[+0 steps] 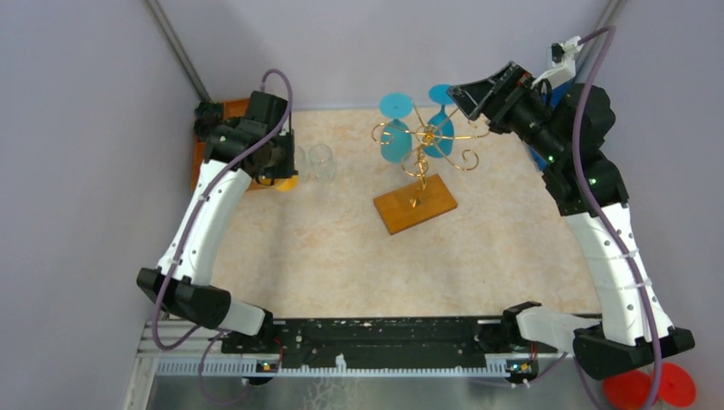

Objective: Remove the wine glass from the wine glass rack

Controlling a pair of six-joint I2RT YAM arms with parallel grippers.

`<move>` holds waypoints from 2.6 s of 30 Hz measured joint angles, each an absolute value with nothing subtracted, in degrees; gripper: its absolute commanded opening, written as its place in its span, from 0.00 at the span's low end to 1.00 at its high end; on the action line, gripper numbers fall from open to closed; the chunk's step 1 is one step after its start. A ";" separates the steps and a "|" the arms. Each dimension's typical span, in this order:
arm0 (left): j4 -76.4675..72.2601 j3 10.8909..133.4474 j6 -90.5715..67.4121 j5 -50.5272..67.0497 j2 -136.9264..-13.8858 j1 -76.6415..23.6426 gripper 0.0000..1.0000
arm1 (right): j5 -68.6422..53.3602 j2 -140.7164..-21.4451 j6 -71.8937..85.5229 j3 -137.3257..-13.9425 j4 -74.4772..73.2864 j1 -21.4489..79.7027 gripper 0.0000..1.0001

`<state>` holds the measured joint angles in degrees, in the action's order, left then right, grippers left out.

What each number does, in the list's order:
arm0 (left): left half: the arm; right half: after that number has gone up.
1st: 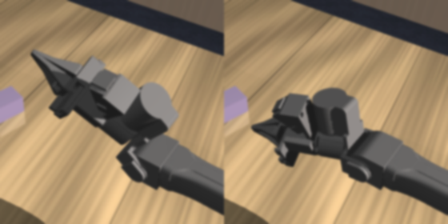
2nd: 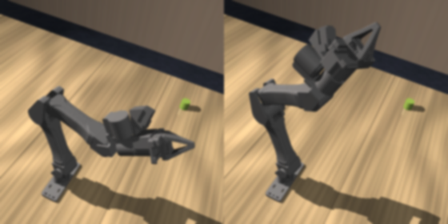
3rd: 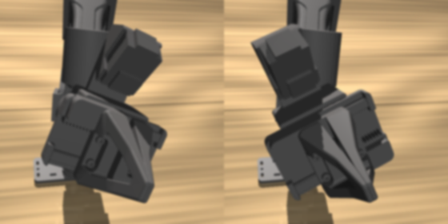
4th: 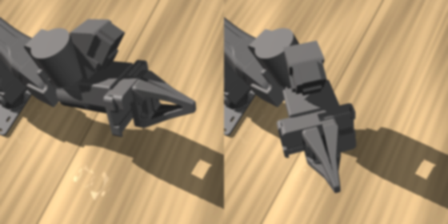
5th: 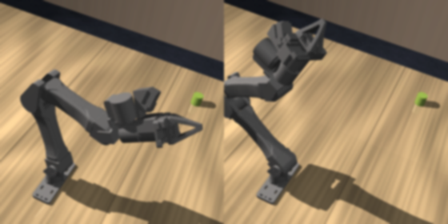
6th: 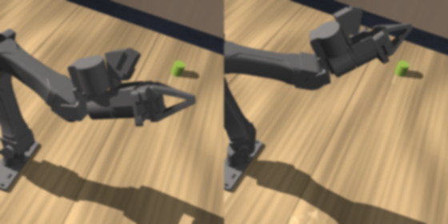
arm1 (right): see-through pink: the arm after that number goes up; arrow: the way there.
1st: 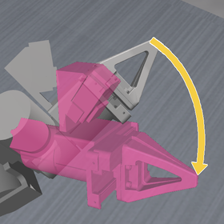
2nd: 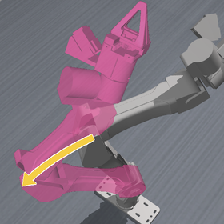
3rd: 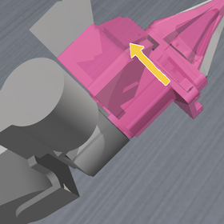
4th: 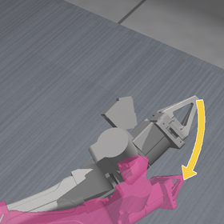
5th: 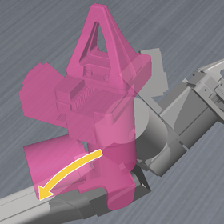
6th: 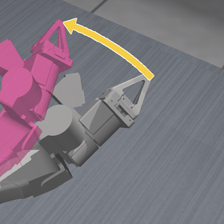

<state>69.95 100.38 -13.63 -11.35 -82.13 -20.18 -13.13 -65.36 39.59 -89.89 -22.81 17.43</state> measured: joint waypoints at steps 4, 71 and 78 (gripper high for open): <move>65.45 95.20 -12.58 -6.70 -84.49 -20.23 0.00 | -13.15 -65.36 39.48 -89.65 -22.76 17.26 0.99; 29.04 106.78 -23.62 30.33 -96.27 -21.21 0.47 | -20.47 -71.07 42.35 -83.57 -12.95 14.46 0.96; 20.45 105.60 -29.39 35.83 -100.18 -21.23 0.48 | -20.14 -70.61 42.02 -83.57 -12.97 14.46 0.95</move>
<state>20.45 105.60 -29.39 35.83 -100.18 -21.23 -20.14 -70.61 42.02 -83.57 -12.97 14.46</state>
